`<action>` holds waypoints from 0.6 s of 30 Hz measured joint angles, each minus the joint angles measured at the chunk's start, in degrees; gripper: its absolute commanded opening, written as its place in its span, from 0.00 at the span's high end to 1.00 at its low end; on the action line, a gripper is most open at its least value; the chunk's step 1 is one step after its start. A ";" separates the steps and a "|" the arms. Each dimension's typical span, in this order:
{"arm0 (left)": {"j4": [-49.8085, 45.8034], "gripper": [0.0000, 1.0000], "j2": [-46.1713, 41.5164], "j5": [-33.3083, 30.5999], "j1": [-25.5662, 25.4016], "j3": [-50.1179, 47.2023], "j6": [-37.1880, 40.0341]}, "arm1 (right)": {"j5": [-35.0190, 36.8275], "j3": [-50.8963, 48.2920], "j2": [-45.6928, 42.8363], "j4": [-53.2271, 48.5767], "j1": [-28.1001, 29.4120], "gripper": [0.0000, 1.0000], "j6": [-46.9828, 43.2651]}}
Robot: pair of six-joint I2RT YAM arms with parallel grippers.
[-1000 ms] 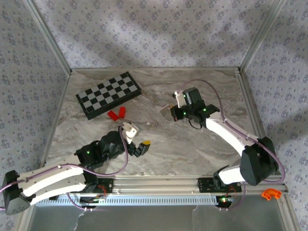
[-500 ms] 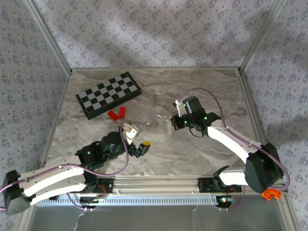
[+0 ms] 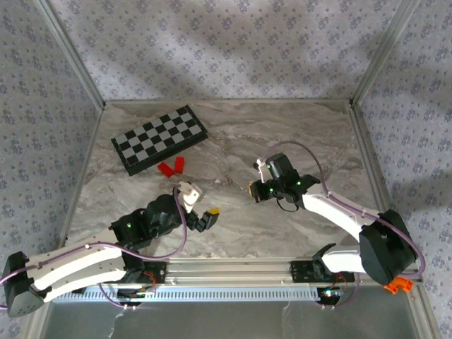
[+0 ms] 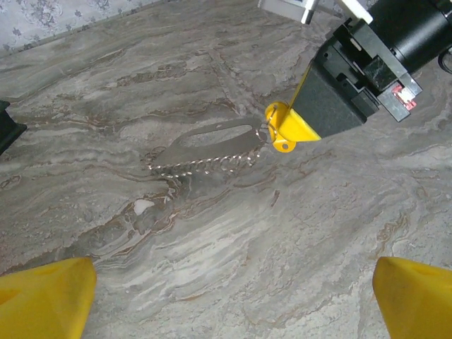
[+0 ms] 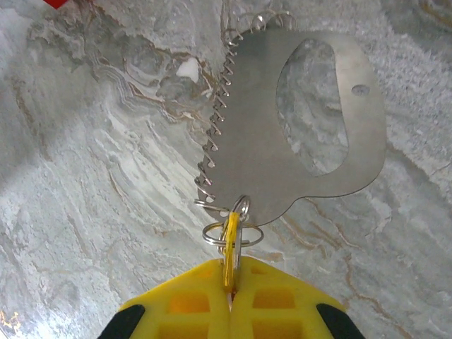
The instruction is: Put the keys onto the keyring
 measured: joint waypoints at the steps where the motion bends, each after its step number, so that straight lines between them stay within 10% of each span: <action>1: 0.00 0.00 0.00 0.00 0.00 0.00 0.02 | 0.02 -0.46 -0.07 0.26 0.15 1.00 0.24; 18: 0.02 0.00 -0.92 0.68 0.00 0.00 -0.37 | 0.50 -8.46 -0.96 4.28 2.16 1.00 4.00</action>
